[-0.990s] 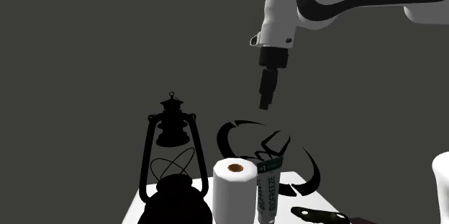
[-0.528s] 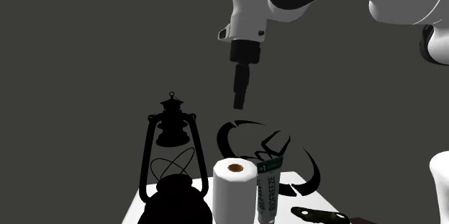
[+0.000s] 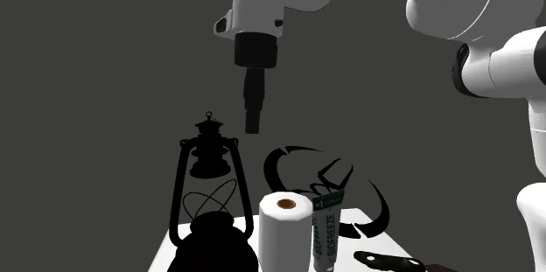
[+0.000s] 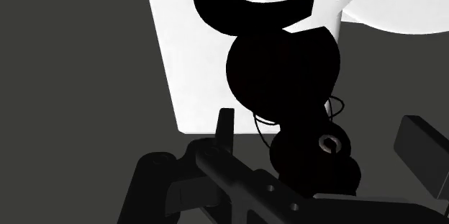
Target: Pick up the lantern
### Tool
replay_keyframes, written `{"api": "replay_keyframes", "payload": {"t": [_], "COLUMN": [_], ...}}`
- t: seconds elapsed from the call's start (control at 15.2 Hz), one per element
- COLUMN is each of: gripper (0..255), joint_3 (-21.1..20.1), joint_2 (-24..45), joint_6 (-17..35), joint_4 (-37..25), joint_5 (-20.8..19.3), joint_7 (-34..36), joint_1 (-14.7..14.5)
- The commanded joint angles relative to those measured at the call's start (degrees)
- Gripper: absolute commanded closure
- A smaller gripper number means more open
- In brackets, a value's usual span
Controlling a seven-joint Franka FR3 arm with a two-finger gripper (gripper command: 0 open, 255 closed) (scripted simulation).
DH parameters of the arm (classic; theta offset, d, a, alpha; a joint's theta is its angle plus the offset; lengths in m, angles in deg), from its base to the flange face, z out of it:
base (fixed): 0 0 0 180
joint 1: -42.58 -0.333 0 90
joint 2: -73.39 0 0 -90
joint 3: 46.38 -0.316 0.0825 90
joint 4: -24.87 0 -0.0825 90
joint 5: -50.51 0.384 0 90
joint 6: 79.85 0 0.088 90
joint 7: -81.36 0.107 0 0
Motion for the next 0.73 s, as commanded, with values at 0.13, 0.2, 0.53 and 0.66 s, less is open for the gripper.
{"api": "replay_keyframes", "payload": {"t": [0.13,0.2,0.53,0.66], "gripper": [0,0,0,0], "joint_3": [-1.15,-1.13,-1.02,-1.02], "joint_2": [5.01,4.38,1.66,1.66], "joint_6": [-1.99,-0.86,4.90,4.90], "joint_4": [-6.15,-4.42,3.94,3.95], "joint_5": [-1.71,-1.47,-0.44,-0.44], "joint_7": [-1.09,-1.15,-1.43,-1.43], "joint_1": [-2.39,-2.13,-1.02,-1.02]}}
